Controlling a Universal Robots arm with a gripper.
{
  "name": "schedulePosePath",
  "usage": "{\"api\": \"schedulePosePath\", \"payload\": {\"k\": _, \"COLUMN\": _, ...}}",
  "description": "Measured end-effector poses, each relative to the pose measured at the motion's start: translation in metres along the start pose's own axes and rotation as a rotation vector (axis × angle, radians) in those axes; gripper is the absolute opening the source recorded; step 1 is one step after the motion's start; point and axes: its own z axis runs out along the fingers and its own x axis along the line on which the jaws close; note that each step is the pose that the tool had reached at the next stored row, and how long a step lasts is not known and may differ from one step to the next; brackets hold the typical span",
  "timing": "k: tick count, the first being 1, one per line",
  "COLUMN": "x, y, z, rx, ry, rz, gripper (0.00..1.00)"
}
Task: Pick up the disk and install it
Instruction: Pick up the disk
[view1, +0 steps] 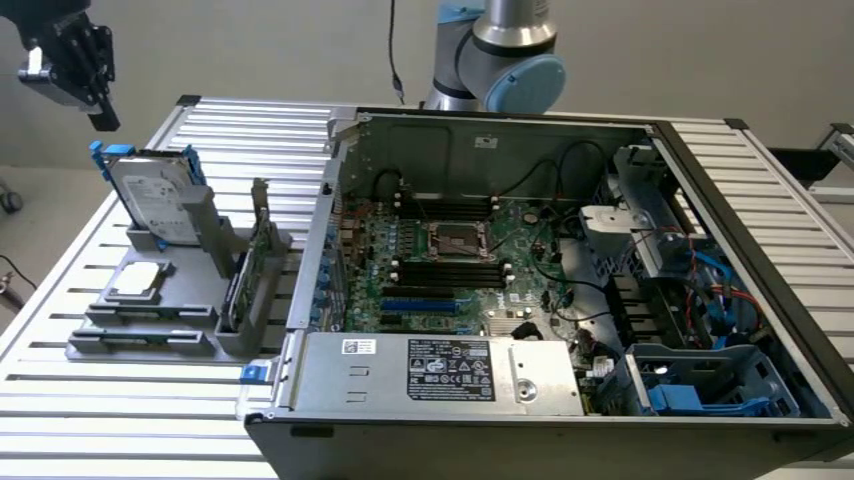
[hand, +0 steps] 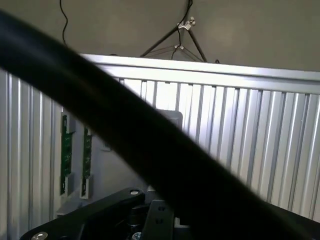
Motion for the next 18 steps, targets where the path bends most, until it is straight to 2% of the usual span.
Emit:
{"api": "schedulePosePath", "payload": {"k": 5, "x": 0.002, "y": 0.0005, "z": 0.0013, "rx": -0.0001, "ry": 0.0001, "rz": -0.001, "gripper": 0.12}}
{"api": "schedulePosePath", "payload": {"k": 7, "x": 0.003, "y": 0.0007, "z": 0.0019, "rx": -0.0002, "ry": -0.0002, "rz": -0.001, "gripper": 0.24}}
{"api": "schedulePosePath", "payload": {"k": 8, "x": 0.003, "y": 0.0008, "z": 0.0023, "rx": 0.0000, "ry": -0.0004, "rz": -0.001, "gripper": 0.24}}
{"api": "schedulePosePath", "payload": {"k": 11, "x": 0.005, "y": 0.0009, "z": 0.0037, "rx": 0.0002, "ry": -0.0015, "rz": -0.001, "gripper": 0.42}}
{"api": "schedulePosePath", "payload": {"k": 14, "x": 0.006, "y": 0.0010, "z": 0.0058, "rx": 0.0002, "ry": -0.0028, "rz": -0.001, "gripper": 0.47}}
{"api": "schedulePosePath", "payload": {"k": 15, "x": 0.006, "y": 0.0011, "z": 0.0069, "rx": 0.0002, "ry": -0.0033, "rz": -0.001, "gripper": 0.54}}
{"api": "schedulePosePath", "payload": {"k": 18, "x": 0.006, "y": 0.0010, "z": 0.0116, "rx": 0.0005, "ry": -0.0044, "rz": -0.001, "gripper": 0.54}}
